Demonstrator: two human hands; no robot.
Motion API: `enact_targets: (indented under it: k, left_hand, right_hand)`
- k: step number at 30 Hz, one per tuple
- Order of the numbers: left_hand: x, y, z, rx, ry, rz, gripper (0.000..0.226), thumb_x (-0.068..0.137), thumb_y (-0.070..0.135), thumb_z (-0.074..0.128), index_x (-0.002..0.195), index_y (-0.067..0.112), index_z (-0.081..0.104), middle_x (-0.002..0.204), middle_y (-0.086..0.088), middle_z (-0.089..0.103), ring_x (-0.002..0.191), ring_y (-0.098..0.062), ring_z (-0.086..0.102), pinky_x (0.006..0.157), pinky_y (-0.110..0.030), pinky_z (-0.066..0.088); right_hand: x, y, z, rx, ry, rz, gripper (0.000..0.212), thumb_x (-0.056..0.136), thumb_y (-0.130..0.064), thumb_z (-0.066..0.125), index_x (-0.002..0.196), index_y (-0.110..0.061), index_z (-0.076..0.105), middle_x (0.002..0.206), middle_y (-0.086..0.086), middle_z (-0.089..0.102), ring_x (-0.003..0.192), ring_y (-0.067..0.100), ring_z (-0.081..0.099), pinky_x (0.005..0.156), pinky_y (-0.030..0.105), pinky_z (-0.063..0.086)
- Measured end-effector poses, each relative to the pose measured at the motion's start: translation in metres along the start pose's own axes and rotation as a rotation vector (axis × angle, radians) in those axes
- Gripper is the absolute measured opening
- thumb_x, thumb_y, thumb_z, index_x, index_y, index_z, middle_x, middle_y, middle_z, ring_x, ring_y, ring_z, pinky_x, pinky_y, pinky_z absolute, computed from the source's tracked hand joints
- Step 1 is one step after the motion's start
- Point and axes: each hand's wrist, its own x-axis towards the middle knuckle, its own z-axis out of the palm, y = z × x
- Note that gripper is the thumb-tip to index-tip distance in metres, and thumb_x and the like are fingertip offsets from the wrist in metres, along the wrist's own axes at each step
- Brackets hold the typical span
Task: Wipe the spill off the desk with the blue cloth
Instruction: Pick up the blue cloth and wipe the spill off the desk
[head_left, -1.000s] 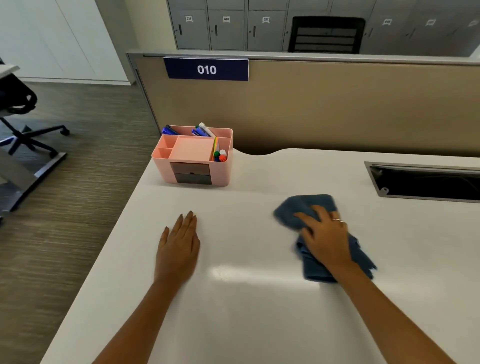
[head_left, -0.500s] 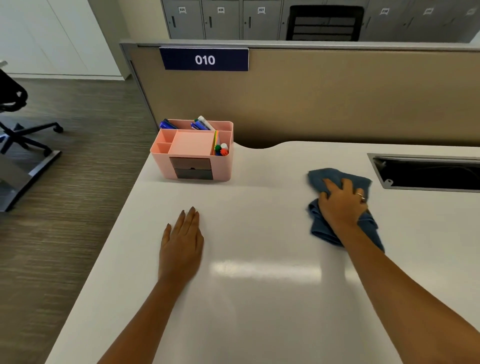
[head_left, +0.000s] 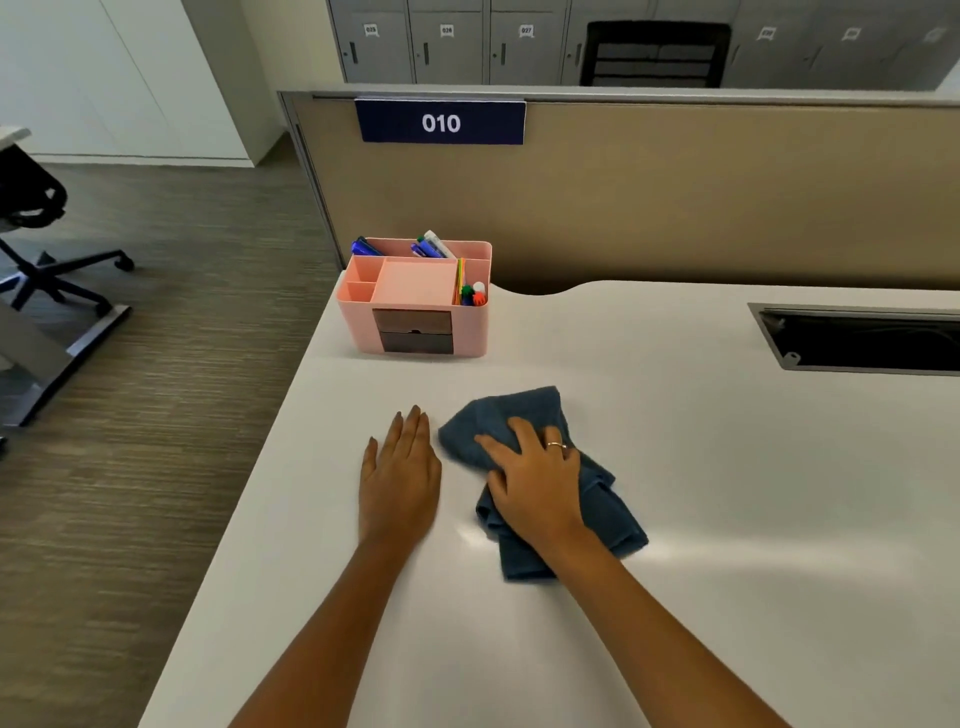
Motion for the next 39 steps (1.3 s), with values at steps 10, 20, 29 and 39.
enact_targets:
  k: [10,20,29,39]
  left_hand:
    - [-0.001,0.000,-0.006,-0.038,-0.014,0.001,0.050,0.098,0.023,0.027,0.147,0.012,0.021,0.154,-0.002,0.023,0.143,-0.018,0.015,0.116,-0.042,0.012]
    - [-0.036,-0.001,-0.013,-0.105,0.029,0.005,0.049,0.097,0.019,0.030,0.145,0.009,0.026,0.153,-0.005,0.027,0.143,-0.018,0.018,0.116,-0.039,0.011]
    - [-0.071,0.010,-0.010,-0.018,0.013,-0.086,0.049,0.097,0.020,0.029,0.145,0.009,0.025,0.154,-0.005,0.025,0.143,-0.020,0.017,0.116,-0.042,0.013]
    - [-0.089,0.019,-0.010,-0.003,0.023,-0.107,0.048,0.097,0.019,0.029,0.144,0.009,0.028,0.154,-0.004,0.024,0.143,-0.019,0.017,0.114,-0.043,0.014]
  right_hand:
    - [-0.097,0.009,-0.023,-0.025,0.041,-0.016,0.035,0.079,-0.038,0.048,0.112,-0.043,0.060,0.117,-0.002,0.063,0.091,0.027,0.057,0.070,0.042,0.049]
    - [-0.011,0.068,-0.024,-0.034,-0.085,0.235,0.040,0.079,-0.030,0.065,0.118,-0.036,0.062,0.124,0.008,0.059,0.101,0.040,0.054,0.075,0.048,0.049]
    - [-0.133,0.043,-0.045,-0.030,0.014,0.072,0.042,0.081,-0.037,0.046,0.122,-0.038,0.054,0.127,0.002,0.056,0.103,0.030,0.054,0.077,0.043,0.049]
    - [-0.166,0.198,-0.086,-0.225,0.124,0.297,0.042,0.081,-0.032,0.041,0.116,-0.031,0.064,0.121,0.013,0.061,0.087,0.036,0.060,0.062,0.039,0.044]
